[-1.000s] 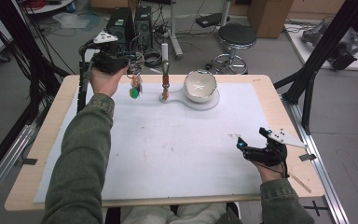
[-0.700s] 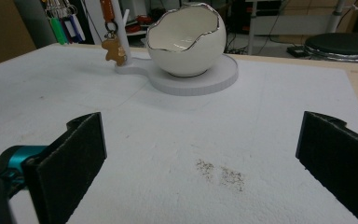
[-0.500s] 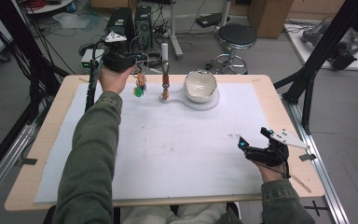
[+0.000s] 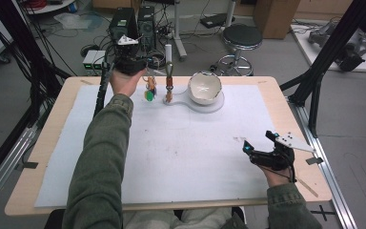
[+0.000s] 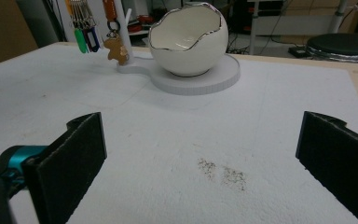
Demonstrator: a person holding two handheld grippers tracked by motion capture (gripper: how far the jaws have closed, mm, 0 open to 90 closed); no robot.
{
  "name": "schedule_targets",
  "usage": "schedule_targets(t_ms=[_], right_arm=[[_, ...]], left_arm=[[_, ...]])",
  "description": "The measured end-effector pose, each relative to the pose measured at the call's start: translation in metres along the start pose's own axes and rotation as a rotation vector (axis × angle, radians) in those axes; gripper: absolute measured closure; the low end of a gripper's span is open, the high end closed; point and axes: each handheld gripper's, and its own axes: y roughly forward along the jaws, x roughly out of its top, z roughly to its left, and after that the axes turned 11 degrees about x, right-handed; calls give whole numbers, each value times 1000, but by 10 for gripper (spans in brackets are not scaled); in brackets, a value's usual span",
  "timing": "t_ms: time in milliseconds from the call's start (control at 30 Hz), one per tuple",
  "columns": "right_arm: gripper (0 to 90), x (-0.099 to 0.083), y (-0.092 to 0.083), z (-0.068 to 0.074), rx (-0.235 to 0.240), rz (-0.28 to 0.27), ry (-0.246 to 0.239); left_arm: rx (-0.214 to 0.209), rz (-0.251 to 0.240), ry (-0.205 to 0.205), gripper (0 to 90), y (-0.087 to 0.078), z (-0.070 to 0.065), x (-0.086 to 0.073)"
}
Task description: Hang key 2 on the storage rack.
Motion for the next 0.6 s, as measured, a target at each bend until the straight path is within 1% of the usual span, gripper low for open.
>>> schedule_targets(t_ms=[167,300,433,500,533,600], right_arm=[[6,0,0,0,5,3,-3],[6,0,0,0,5,3,-2],[6,0,1,0,6,4,-3],[6,0,1,1,6,4,-4],[6,0,0,1,5,4,-3],[6,0,0,0,5,5,-2]], left_arm=[[-11,16,20,865,4,-8,-2],[-20,30,34,865,8,-12,-5],[-30,65,48,865,13,-12,-9],[-43,84,48,865,16,-13,-11],[-46,91,54,865,17,-13,-11],[-51,103,49,864,19,-14,-13]])
